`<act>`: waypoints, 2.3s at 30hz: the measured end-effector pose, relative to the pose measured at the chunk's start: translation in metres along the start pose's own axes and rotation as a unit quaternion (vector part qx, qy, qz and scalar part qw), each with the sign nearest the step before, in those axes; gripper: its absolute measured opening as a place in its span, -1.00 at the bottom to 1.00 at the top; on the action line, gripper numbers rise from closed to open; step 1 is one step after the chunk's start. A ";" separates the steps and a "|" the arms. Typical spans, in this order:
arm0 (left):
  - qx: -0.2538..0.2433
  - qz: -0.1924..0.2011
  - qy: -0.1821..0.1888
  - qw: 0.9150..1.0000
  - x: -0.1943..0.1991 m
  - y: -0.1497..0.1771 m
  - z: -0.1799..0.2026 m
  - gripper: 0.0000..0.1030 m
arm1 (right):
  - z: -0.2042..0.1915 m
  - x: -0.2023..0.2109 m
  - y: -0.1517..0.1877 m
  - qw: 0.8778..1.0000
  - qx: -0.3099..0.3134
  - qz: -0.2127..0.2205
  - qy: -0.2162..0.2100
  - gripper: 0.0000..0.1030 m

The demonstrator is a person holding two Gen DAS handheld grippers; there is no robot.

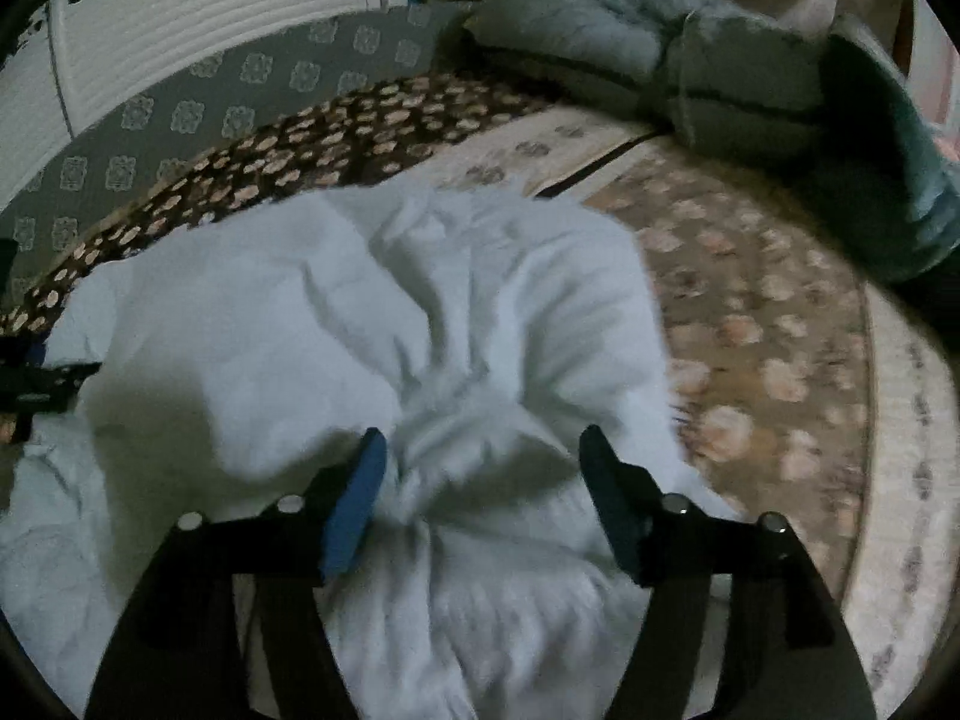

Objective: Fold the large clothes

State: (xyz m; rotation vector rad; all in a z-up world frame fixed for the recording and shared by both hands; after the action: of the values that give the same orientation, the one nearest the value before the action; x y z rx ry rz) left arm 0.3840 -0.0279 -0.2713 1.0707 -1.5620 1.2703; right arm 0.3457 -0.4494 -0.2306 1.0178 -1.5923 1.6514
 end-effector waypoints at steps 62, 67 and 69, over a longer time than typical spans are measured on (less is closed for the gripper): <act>-0.056 0.005 0.114 0.992 0.080 0.274 -0.046 0.31 | 0.102 0.065 0.233 0.991 -0.062 -0.094 -0.066 0.76; -0.059 -0.004 0.108 0.992 0.081 0.270 -0.041 0.33 | 0.097 0.051 0.222 0.992 -0.055 -0.095 -0.058 0.77; -0.064 -0.002 0.097 0.993 0.080 0.269 -0.036 0.33 | 0.097 0.047 0.221 0.991 -0.064 -0.101 -0.065 0.71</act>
State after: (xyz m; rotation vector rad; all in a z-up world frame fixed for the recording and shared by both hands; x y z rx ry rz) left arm 0.1075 0.0318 -0.2637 0.8440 -1.4707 1.2158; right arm 0.1432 -0.5667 -0.3069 1.1972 -1.5978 1.3534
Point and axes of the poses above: each gripper's, at about its wrist camera, not at the fingertips, and x roughly against the way its jaws point, z to its right, y to its underside, the point moved 4 cm from there along -x, roughly the way its jaws point, and after that the axes turned 9 degrees about -z, right-handed, at the moved point
